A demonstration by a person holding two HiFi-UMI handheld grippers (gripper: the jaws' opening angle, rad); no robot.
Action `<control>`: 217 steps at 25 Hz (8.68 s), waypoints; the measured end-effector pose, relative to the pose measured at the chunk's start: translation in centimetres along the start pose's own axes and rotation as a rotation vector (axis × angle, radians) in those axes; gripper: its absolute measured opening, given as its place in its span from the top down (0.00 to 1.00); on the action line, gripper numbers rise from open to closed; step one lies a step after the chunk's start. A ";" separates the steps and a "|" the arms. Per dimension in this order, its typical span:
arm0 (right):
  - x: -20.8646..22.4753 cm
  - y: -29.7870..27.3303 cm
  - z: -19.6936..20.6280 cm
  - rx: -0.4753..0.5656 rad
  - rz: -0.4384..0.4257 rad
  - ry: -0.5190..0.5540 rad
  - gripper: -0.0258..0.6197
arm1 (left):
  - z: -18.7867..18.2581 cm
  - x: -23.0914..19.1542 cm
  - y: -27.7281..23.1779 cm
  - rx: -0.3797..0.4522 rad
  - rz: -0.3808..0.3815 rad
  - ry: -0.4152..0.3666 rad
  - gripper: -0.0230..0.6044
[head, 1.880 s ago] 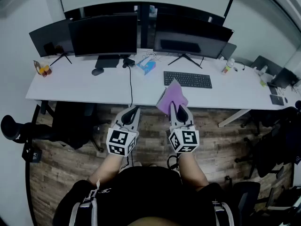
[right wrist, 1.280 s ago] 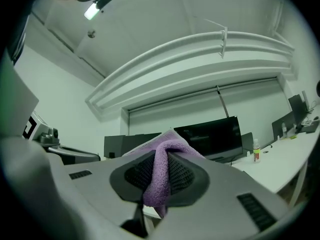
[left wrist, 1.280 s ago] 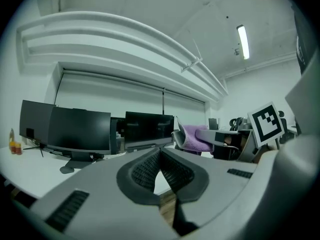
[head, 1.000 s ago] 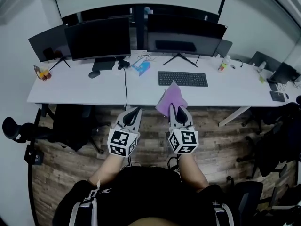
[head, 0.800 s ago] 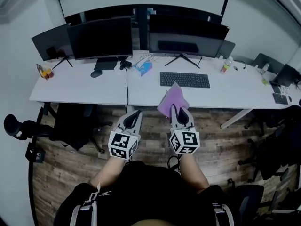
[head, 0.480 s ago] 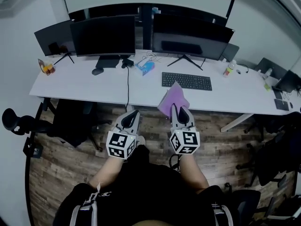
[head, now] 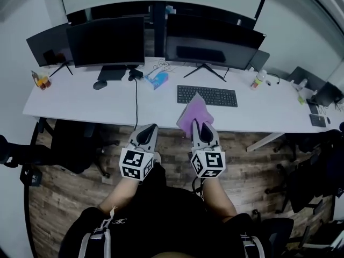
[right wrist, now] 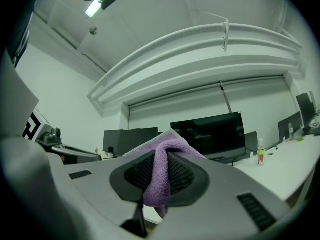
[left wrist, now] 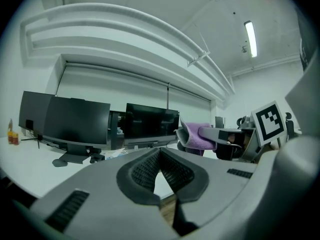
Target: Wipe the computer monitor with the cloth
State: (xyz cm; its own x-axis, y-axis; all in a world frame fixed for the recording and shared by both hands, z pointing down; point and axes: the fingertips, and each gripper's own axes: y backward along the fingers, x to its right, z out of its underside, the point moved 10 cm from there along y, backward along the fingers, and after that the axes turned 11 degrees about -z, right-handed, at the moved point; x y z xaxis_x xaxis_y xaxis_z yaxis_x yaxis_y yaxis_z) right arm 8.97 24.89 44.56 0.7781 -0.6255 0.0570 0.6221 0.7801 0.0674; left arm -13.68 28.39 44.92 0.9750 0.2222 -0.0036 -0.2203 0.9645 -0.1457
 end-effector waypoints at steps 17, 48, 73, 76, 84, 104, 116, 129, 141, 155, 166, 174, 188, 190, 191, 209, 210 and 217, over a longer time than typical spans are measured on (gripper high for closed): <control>8.8 -21.7 -1.6 0.004 0.013 -0.012 0.84 | -7.1 -10.6 -21.5 0.022 0.055 -0.024 0.94; 18.9 -40.5 -7.6 0.058 -0.110 0.209 0.84 | -8.4 -16.6 -36.5 0.006 -0.025 0.045 0.94; 18.6 -51.9 -16.5 0.070 -0.065 0.448 0.84 | -7.6 -19.9 -37.6 -0.009 0.012 0.052 0.94; 18.9 -53.0 -16.6 0.038 -0.063 0.475 0.84 | -7.6 -19.8 -37.9 -0.008 0.021 0.053 0.94; 19.0 -54.7 -16.8 -0.046 -0.061 0.506 0.84 | -7.4 -20.1 -38.0 -0.015 0.002 0.062 0.94; 24.6 -52.1 -17.4 -0.083 0.005 0.430 0.84 | -7.8 -16.7 -38.7 -0.016 0.005 0.038 0.94; 29.7 -49.9 -18.6 -0.165 0.016 0.332 0.84 | -8.4 -13.2 -39.8 -0.017 0.027 0.014 0.94; 36.9 -46.2 -20.0 -0.227 0.040 0.234 0.84 | -8.8 -8.7 -41.3 -0.025 0.058 -0.001 0.94; 42.6 -42.7 -20.5 -0.247 0.102 0.213 0.84 | -8.8 -4.5 -43.2 -0.031 0.089 -0.011 0.94; 48.8 -38.8 -20.7 -0.254 0.167 0.229 0.84 | -8.1 0.9 -45.9 -0.042 0.112 -0.007 0.94; 53.7 -35.4 -20.7 -0.250 0.205 0.234 0.84 | -7.6 5.0 -46.7 -0.051 0.118 -0.027 0.94; 57.0 -33.6 -20.8 -0.248 0.236 0.222 0.84 | -7.7 6.1 -47.0 -0.068 0.115 -0.056 0.94; 61.6 -30.9 -21.4 -0.334 0.331 0.329 0.84 | -7.5 7.3 -47.9 -0.089 0.135 -0.092 0.94; 62.2 -30.5 -21.4 -0.336 0.347 0.323 0.84 | -7.6 7.5 -48.1 -0.087 0.138 -0.096 0.94; 62.6 -30.3 -21.4 -0.336 0.354 0.321 0.84 | -7.6 7.6 -48.2 -0.086 0.140 -0.099 0.94; 67.2 -27.2 -21.6 -0.332 0.462 0.303 0.84 | -7.9 8.3 -48.2 -0.080 0.144 -0.111 0.94; 67.3 -27.1 -21.5 -0.329 0.471 0.305 0.84 | -7.9 8.3 -48.2 -0.080 0.145 -0.112 0.94; 68.4 -26.3 -21.1 -0.307 0.533 0.275 0.84 | -7.9 8.0 -48.1 -0.081 0.146 -0.109 0.94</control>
State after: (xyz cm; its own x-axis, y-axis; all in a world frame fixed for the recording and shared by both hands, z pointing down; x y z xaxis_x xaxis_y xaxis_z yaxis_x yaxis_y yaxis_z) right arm 47.63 -38.08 25.71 0.9540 -0.1580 -0.2548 0.1115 0.9759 -0.1878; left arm 4.98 -17.35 44.11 0.9230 0.3772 0.0764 -0.3518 0.9073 -0.2303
